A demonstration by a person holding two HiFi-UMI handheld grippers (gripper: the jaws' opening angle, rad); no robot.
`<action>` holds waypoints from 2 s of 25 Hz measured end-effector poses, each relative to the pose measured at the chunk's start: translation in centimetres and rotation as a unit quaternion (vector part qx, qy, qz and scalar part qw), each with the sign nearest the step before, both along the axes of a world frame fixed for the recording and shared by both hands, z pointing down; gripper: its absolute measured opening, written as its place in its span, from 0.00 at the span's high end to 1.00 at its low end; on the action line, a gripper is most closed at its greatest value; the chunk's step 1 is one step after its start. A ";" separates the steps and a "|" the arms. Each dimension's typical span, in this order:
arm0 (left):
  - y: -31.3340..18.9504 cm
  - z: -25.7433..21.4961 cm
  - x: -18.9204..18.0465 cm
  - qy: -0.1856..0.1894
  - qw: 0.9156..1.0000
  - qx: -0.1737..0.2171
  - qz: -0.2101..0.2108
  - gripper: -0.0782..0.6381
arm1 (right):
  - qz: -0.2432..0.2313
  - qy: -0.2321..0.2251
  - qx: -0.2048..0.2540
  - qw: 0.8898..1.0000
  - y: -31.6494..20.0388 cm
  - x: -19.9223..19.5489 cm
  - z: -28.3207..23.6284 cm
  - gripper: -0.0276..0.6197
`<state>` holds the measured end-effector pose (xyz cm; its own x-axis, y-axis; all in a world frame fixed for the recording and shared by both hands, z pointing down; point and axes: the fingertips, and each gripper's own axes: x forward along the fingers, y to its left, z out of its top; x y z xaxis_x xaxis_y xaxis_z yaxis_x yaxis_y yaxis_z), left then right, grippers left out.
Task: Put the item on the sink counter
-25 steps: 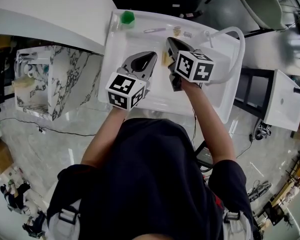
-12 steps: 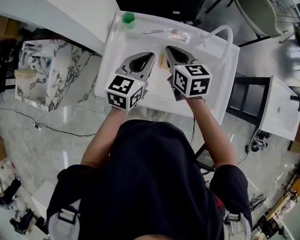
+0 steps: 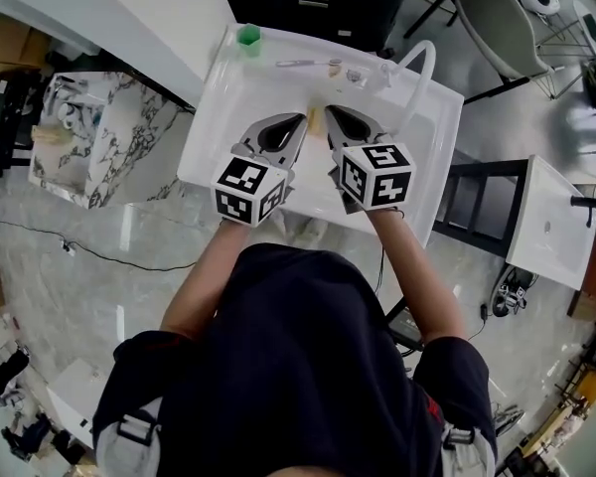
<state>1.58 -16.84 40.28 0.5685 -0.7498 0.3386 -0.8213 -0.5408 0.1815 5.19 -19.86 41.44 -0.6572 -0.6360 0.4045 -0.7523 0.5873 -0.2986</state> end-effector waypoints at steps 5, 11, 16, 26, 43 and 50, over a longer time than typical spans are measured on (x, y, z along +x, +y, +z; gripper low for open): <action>1.5 0.1 0.9 -0.003 1.000 0.003 -0.012 0.87 | -0.008 -0.003 0.010 1.000 1.1 1.1 -0.3 0.90; 2.4 -0.1 0.4 -0.003 1.000 0.007 -0.021 0.87 | -0.012 -0.009 0.012 1.000 1.8 1.1 -0.5 0.90; 2.8 -0.8 -0.7 0.001 1.000 0.014 -0.022 0.87 | -0.013 -0.019 0.014 1.000 2.4 0.3 -1.3 0.90; 7.0 -2.1 -3.9 0.002 1.000 0.022 0.006 0.87 | 0.033 -0.021 0.027 0.999 6.1 -1.5 -3.2 0.90; 16.2 -3.4 -10.6 0.009 0.998 0.041 0.045 0.87 | 0.074 -0.007 0.066 0.995 15.6 -8.4 -5.2 0.90; 19.1 -3.7 -12.0 0.020 0.997 0.046 0.061 0.87 | 0.091 0.003 0.072 0.993 18.7 -9.8 -5.5 0.90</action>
